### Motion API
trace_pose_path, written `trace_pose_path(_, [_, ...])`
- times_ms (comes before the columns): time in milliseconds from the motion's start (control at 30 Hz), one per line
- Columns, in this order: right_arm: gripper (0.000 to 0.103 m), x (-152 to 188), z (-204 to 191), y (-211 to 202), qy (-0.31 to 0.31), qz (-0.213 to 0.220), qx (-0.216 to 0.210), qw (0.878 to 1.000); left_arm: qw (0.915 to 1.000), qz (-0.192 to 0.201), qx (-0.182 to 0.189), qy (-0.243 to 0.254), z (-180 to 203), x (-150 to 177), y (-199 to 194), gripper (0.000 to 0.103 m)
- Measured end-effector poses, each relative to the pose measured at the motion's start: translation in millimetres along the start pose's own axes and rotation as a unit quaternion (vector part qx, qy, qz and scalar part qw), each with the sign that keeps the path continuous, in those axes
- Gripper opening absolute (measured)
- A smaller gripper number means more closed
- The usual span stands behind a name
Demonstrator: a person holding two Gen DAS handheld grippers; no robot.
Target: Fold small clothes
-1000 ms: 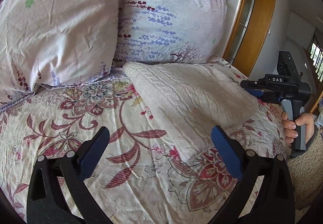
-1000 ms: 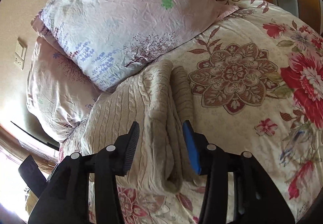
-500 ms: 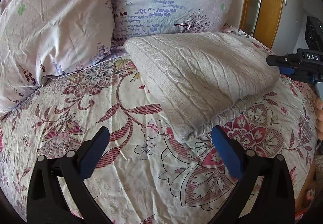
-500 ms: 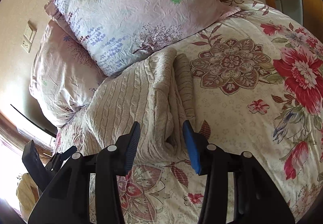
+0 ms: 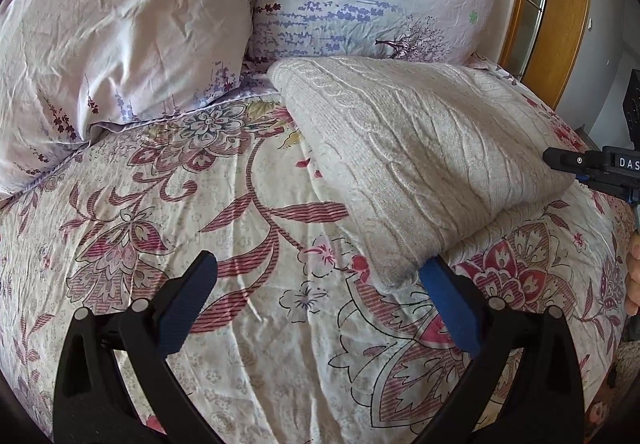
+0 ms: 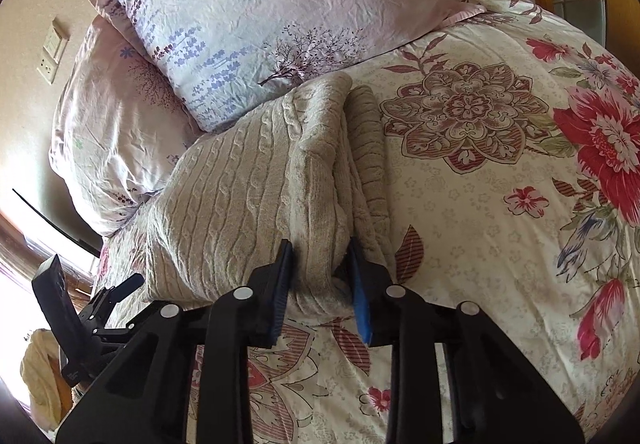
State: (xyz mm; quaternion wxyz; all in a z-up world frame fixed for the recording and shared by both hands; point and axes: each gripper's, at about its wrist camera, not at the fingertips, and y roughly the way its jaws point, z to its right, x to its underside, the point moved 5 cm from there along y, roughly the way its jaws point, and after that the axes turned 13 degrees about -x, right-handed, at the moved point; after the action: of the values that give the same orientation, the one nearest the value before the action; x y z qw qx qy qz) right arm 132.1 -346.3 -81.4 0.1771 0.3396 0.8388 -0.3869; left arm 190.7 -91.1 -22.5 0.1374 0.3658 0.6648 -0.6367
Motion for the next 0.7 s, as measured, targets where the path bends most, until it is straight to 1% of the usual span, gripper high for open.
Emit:
trace_pose_path(100, [0.012, -4.6, -7.0, -13.3, -0.007, 0.032, -0.003, 0.999, 0.9999, -0.008, 0.006, -0.010, -3.5, -0.5, 3.5, 0.101])
trace_pose_path(167, [0.011, -10.4, -11.8, -27.5, -0.009, 0.058, -0.012, 0.998, 0.9999, -0.005, 0.003, -0.011, -3.8, -0.9, 1.7, 0.101])
trace_pose_path(233, [0.011, -12.9, -14.9, -36.3, -0.014, 0.068, -0.009, 0.998, 1.0000, 0.001, -0.002, -0.007, -2.5, -1.1, -0.7, 0.101])
trace_pose_path(333, [0.011, -6.9, -10.6, -31.3, -0.013, 0.054, 0.011, 0.998, 1.0000, 0.003, -0.005, -0.003, -1.5, -0.6, -1.9, 0.101])
trace_pose_path(433, [0.011, 5.1, 3.6, -18.3, 0.010, 0.032, 0.023, 0.999, 1.0000, -0.001, -0.004, -0.006, -2.8, -0.4, -0.5, 0.101])
trace_pose_path(533, [0.011, 11.1, 11.2, -15.1, 0.026, 0.030, 0.021, 0.999, 1.0000, -0.005, -0.004, -0.008, -4.4, 0.2, -0.1, 0.101])
trace_pose_path(700, [0.011, 17.5, 8.0, -12.7, 0.019, 0.019, 0.038, 0.999, 0.9999, -0.007, -0.009, -0.004, -4.0, 1.4, 1.2, 0.101])
